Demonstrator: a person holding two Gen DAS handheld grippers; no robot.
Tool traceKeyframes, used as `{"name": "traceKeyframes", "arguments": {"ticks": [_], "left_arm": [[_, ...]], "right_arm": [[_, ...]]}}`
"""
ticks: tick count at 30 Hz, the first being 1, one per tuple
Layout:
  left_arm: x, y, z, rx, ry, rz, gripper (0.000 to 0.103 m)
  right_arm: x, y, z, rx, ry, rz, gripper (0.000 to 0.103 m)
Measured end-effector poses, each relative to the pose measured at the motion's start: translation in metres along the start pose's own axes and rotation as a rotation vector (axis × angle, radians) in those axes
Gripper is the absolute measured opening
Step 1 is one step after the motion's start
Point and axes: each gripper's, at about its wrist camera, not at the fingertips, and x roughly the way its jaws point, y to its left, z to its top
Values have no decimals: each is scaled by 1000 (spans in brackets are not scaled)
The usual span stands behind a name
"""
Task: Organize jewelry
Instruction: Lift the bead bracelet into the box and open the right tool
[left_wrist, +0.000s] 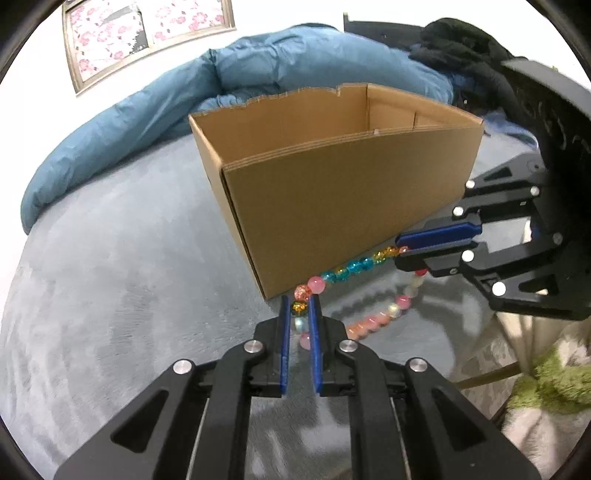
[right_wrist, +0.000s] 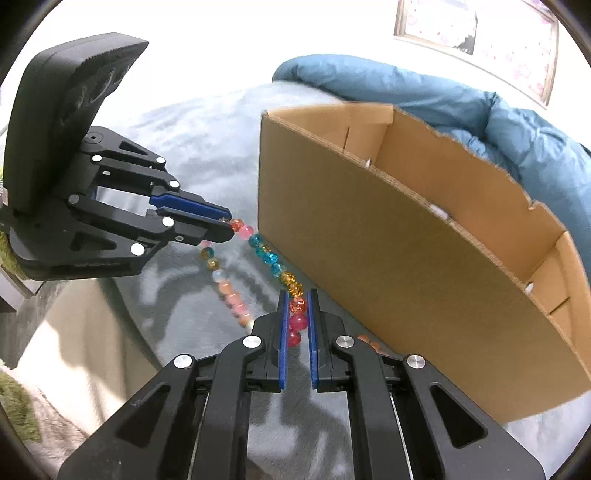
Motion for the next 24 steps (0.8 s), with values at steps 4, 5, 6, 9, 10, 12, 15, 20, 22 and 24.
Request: {"name": "traceKeyframes", "arguments": {"ticks": [4,5,6,9,10,12,15,20,22,24], "left_arm": [[-31,-8,4,8,-37,17,9],[-36,-9,6,10,-46,21,9],[-42,-13,10,11,-57,24,9],[-65,-20,23,27,-105,41,9],[-72,-22,27,32,-122,45,9],[-90,-23,43,33,-171,44,9],[-105,-14,73,4,-232,52,9],[-100,0,120,6,-272,45,9],[-83,6,135,6,-243,34,9],[-62,13,145,1,-202,28,9]], "right_arm": [[-24,3,3,7,-54,-16,7],[-30,-1,-1,10,-66,-19,7],[-35,-3,0,11,-79,-21,7],[-59,-3,6,4,-133,-46,7],[-70,-4,10,8,-160,-53,7],[-86,-10,21,11,-205,-65,7],[-103,-25,42,19,-271,-74,7],[-111,-63,81,38,-310,-66,7],[-100,-80,92,71,-282,-35,7],[-82,-99,100,133,-224,22,7]]}}
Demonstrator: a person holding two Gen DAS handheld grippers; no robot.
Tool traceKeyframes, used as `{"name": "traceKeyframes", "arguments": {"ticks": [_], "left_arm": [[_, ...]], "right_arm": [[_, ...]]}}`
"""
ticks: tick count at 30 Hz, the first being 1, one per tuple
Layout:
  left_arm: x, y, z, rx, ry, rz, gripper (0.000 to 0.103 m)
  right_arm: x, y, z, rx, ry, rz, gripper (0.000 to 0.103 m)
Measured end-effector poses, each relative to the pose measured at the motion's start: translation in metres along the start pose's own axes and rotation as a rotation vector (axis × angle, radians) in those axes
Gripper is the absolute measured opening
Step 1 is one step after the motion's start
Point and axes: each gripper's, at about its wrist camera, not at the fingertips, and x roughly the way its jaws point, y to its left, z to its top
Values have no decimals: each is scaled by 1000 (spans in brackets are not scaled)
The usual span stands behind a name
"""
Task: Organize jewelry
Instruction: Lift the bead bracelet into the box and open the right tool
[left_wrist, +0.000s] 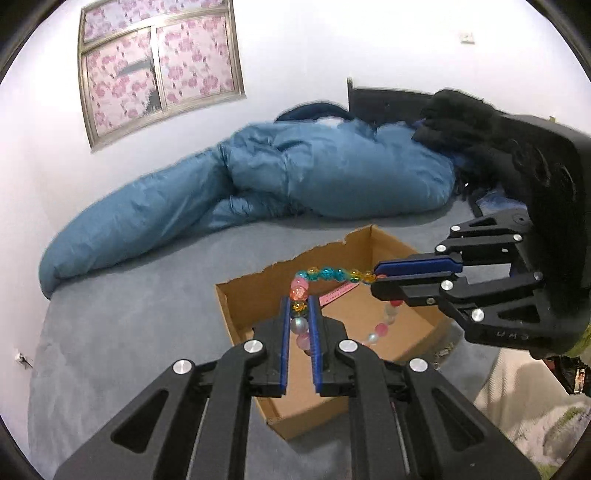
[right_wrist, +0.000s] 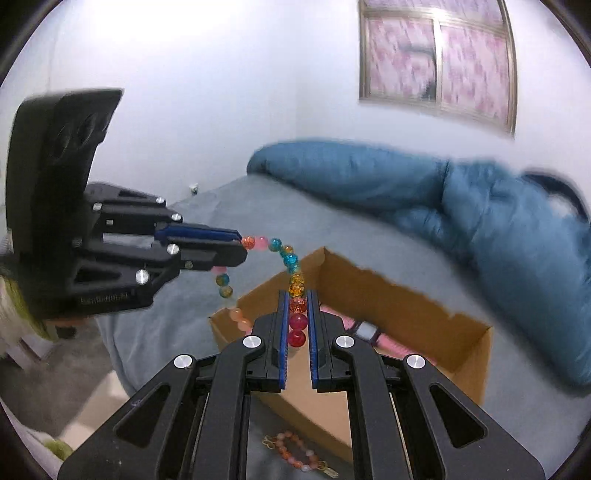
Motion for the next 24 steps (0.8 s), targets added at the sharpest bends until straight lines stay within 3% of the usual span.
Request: {"name": "traceKeyframes", "arguments": {"ticks": [7,13,19,24], "left_arm": [[79,17,-14,-7,224,3,9],[116,18,-33,16,352,15,9],[126,16,-37,43,362,39,10],[119,24,-36,-2,341,54,11]], "right_arm": [[82,-40,-11,199,291,109,7],[130,-44,-21,214,483,125,8],[142,-41,-34,242,583,109,11],[133,-42,-32,219,539,65,22]]}}
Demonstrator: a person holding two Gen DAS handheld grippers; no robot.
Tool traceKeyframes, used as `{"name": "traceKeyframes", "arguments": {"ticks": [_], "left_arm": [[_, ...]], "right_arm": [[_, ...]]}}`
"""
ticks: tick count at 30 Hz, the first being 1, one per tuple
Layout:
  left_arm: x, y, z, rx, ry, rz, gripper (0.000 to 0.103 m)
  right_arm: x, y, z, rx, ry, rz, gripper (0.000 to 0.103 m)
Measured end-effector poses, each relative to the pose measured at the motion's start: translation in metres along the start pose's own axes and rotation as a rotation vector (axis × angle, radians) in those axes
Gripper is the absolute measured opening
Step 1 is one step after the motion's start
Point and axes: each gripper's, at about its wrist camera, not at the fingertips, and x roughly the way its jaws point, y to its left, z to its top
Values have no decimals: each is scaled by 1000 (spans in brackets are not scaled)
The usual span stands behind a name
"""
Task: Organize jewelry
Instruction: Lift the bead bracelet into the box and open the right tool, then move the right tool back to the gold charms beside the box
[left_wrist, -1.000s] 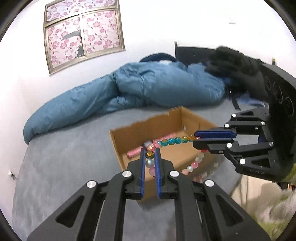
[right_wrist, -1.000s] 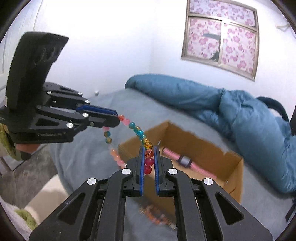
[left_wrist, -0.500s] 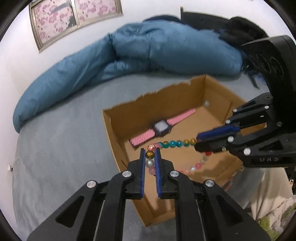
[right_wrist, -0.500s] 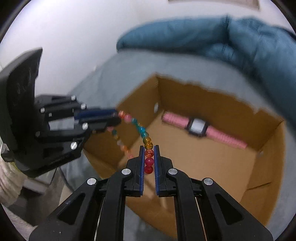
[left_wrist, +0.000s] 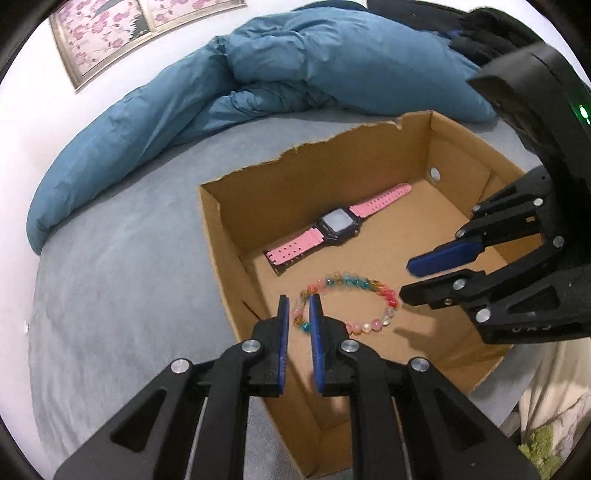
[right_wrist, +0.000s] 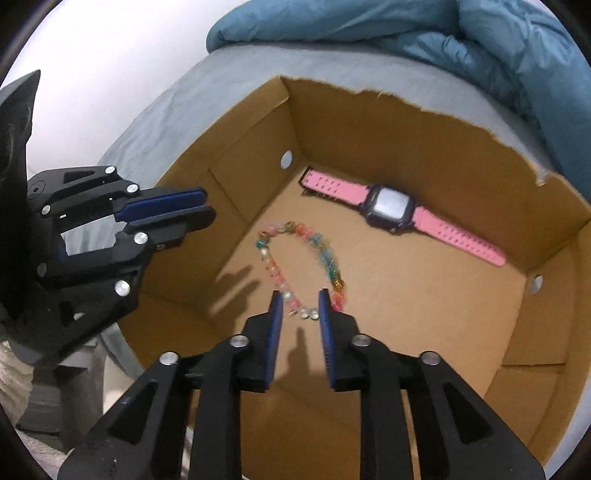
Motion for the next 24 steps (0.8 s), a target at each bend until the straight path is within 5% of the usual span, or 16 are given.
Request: {"name": "traceKeyframes", "arguments": {"ticks": [7,13,19,24], "left_arm": [[-45,7,-10,-75,-129,7,16],[-104,-7,-41,-117,-272,-59,26],[-124,-49,-78,-76,-297,-98,28],[-99,-87,-99,-32,-220,-152,28]], "right_arm": [[-56,-3,-19,-17,-205,-52,29],[-128,-3,-79,-33,-423,-101,31],[-145,1,-149,-34,-466,-149,31],[-122,-1,-178,12,-417,-121,31]]}}
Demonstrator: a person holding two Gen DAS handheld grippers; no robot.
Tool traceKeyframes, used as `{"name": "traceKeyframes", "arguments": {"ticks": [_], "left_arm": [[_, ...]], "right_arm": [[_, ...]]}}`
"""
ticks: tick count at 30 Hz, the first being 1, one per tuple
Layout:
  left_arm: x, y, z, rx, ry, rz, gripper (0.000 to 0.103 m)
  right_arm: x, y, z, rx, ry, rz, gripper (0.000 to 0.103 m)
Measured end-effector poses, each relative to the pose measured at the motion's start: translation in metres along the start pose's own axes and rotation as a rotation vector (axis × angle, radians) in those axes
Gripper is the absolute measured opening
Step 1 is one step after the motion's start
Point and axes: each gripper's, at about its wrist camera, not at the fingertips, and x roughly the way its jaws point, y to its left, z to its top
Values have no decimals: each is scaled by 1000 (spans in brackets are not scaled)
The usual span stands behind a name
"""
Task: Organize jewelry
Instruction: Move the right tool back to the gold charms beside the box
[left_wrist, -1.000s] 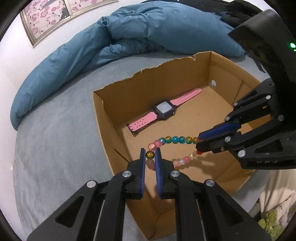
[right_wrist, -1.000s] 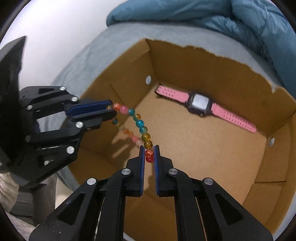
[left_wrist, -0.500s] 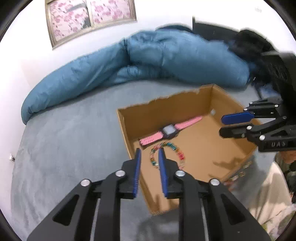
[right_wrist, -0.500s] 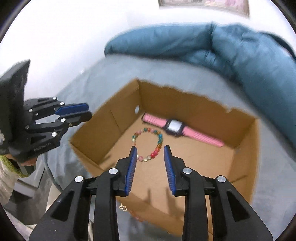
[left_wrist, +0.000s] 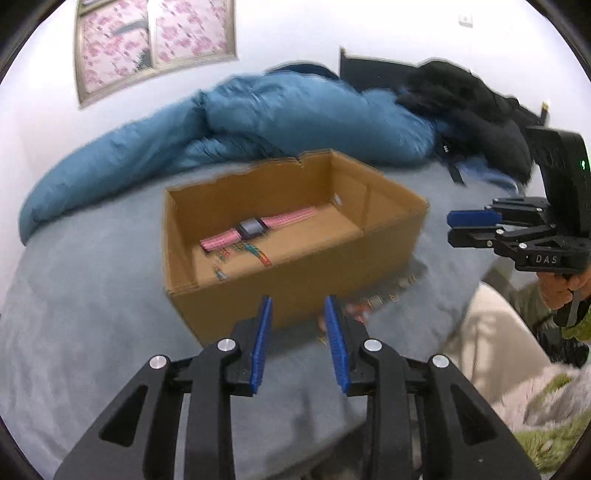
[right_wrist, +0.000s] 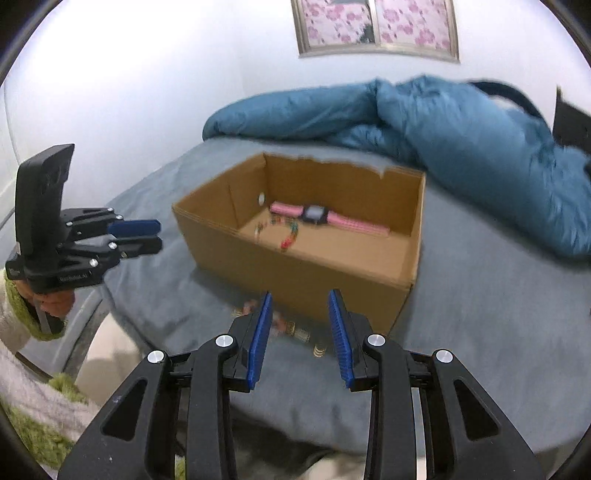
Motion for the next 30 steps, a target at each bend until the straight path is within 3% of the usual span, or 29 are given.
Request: {"name": "traceKeyframes", "arguments": {"ticks": [5,13,30], "left_arm": [[43,-19,-18,69,82,-36,28],[91,-20,-30,135,156,-26,28],[125,-17,-33,138,185,-54,32]], "right_arm": [[24,0,-22,-6,42,-15,30],[58,-12,-42,-40,116,-61,30],[89,-42,-52,-29,168,-102,26]]}}
